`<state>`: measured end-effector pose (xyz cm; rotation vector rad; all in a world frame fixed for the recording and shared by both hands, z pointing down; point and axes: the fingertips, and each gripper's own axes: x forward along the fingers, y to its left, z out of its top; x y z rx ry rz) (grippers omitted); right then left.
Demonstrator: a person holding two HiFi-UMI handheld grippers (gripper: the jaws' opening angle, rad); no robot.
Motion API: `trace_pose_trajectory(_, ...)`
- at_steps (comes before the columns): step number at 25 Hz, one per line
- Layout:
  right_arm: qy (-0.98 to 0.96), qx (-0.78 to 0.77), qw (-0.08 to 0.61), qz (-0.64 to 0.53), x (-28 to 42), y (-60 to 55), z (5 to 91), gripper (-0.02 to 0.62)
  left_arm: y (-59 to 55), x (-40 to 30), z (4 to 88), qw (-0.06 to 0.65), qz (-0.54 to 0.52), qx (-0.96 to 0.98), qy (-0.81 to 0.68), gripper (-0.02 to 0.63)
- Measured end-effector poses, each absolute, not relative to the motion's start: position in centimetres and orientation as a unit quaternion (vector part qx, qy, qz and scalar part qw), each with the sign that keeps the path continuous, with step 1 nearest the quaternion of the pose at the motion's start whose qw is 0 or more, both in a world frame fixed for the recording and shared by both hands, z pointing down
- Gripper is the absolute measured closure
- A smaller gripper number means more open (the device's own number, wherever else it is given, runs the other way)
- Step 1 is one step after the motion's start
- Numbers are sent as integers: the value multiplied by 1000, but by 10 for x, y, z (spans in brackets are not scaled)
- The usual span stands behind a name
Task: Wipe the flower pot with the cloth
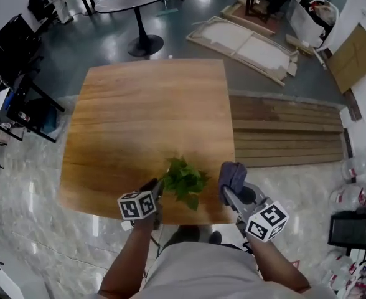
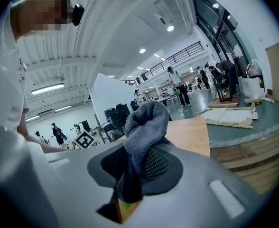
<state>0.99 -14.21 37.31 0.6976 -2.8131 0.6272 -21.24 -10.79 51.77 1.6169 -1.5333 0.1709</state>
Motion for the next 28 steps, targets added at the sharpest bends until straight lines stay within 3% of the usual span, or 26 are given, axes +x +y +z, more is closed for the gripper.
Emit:
trace_pose_trajectory(20,-886,343,97,296,20,-191,474,531,-189,-201,638,480,246,701,-466,469)
trace_pose_trajectory(25,-884,338,99,306,23,-197,488,531,-187,-198,646,480,244,697,-474,576)
trace_pose_trajectory(28,-886,326,105,313,17,-205,497,531,-191,-205,650,486,229,693,-481,583)
